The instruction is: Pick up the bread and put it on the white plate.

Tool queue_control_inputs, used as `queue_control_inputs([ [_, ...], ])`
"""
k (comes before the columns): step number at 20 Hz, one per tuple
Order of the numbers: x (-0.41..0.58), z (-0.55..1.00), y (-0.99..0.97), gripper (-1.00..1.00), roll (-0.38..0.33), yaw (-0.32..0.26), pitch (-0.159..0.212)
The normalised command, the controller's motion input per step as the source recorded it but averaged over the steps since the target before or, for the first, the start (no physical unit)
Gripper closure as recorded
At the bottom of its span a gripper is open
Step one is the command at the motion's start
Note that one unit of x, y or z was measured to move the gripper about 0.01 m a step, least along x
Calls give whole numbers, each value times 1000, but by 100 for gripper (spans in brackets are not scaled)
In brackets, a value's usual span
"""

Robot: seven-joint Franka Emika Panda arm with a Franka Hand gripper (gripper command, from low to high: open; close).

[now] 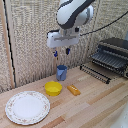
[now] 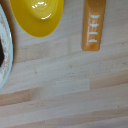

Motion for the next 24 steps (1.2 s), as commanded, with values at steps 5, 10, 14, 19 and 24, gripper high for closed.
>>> queue_control_inputs([
  [5, -479, -429, -378, -100, -1, 4, 6],
  [10, -442, -447, -454, -100, 0, 0, 0],
  [14, -273, -476, -430, -100, 0, 0, 0],
  [19, -160, -520, -346, -100, 0, 8, 0],
  [24, -43, -461, -208, -100, 0, 56, 0],
])
